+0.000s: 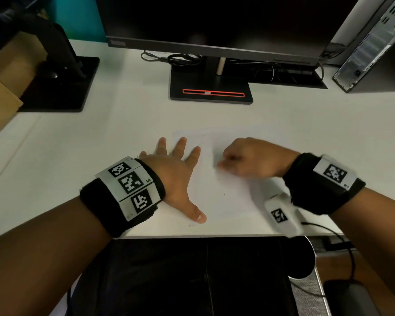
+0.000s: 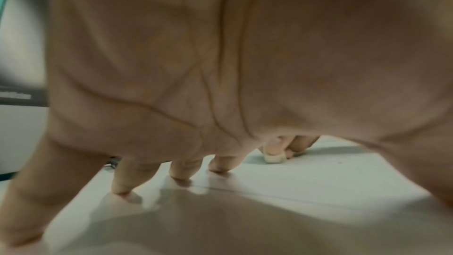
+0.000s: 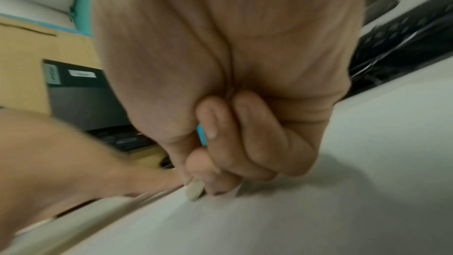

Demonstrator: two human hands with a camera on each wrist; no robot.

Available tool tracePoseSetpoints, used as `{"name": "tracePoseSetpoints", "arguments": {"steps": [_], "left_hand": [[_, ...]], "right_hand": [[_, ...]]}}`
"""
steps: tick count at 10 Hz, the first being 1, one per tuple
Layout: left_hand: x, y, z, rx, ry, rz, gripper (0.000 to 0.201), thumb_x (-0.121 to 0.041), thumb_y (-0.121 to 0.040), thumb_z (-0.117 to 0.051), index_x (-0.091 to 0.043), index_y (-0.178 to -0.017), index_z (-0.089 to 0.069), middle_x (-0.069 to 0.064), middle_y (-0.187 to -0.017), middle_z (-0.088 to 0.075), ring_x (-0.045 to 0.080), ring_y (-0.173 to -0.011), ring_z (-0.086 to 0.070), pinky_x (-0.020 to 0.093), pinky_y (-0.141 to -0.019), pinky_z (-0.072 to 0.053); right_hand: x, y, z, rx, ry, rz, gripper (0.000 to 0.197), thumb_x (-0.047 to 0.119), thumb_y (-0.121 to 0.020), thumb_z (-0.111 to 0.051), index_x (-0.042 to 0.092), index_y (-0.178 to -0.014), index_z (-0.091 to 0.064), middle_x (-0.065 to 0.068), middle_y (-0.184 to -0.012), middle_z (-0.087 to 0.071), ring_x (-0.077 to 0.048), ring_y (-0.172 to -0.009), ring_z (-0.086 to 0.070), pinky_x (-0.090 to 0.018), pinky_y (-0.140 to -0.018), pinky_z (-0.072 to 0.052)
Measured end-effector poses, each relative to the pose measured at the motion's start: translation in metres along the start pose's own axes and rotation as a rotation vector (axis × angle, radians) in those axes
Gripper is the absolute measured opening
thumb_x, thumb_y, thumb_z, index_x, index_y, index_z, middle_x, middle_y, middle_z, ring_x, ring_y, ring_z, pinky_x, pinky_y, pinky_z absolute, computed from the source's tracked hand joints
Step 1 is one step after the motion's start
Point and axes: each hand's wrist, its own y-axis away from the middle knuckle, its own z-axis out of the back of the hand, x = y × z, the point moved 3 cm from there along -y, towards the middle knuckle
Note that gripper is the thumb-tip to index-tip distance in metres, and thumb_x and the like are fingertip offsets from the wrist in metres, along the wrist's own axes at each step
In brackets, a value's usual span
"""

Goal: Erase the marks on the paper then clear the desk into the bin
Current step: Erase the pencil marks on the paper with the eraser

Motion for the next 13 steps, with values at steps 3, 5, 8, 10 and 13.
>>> {"name": "tracePoseSetpoints", "arguments": {"steps": [3,5,8,10,13], "left_hand": [[0.000,-0.001,0.000,0.000,-0.010,-0.004,0.153,-0.092,-0.051,-0.068,-0.035,-0.149,0.034,-0.001,-0.157,0.043,0.041,-0.147,0.028,0.067,-0.119,-0.008],[0.001,-0.001,0.000,0.001,-0.010,-0.003,0.154,-0.092,-0.050,-0.068,-0.035,-0.150,0.034,-0.001,-0.157,0.043,0.041,-0.147,0.028,0.068,-0.118,-0.007],[0.000,0.001,0.001,0.008,-0.014,-0.005,0.153,-0.091,-0.052,-0.069,-0.035,-0.150,0.034,-0.001,-0.157,0.043,0.042,-0.147,0.028,0.069,-0.118,-0.008],[-0.001,0.001,0.001,0.012,-0.010,-0.009,0.152,-0.090,-0.053,-0.069,-0.035,-0.150,0.034,-0.001,-0.157,0.043,0.042,-0.147,0.029,0.068,-0.118,-0.007],[0.000,0.001,0.001,0.019,-0.010,-0.008,0.153,-0.090,-0.052,-0.070,-0.035,-0.149,0.035,-0.001,-0.156,0.044,0.041,-0.147,0.030,0.068,-0.118,-0.006]], "right_hand": [[0.006,0.004,-0.006,0.021,0.027,0.057,0.044,0.039,-0.102,-0.050,0.008,-0.070,-0.050,-0.006,-0.070,-0.057,-0.019,-0.063,-0.049,-0.037,-0.066,-0.043],[-0.033,0.000,0.020,-0.072,0.036,-0.111,0.047,0.039,-0.102,-0.050,0.010,-0.066,-0.047,-0.004,-0.064,-0.052,-0.023,-0.064,-0.047,-0.037,-0.061,-0.037],[-0.016,0.007,0.009,0.007,0.052,-0.040,0.046,0.042,-0.102,-0.049,0.010,-0.069,-0.051,-0.002,-0.067,-0.054,-0.020,-0.064,-0.049,-0.040,-0.068,-0.045],[-0.002,0.012,-0.004,0.028,0.064,0.031,0.042,0.039,-0.101,-0.051,0.009,-0.072,-0.051,-0.005,-0.070,-0.058,-0.024,-0.068,-0.053,-0.040,-0.068,-0.044],[-0.013,0.009,0.008,-0.014,0.062,-0.050,0.043,0.039,-0.102,-0.050,0.006,-0.075,-0.053,-0.005,-0.073,-0.059,-0.024,-0.070,-0.053,-0.041,-0.069,-0.045]]}}
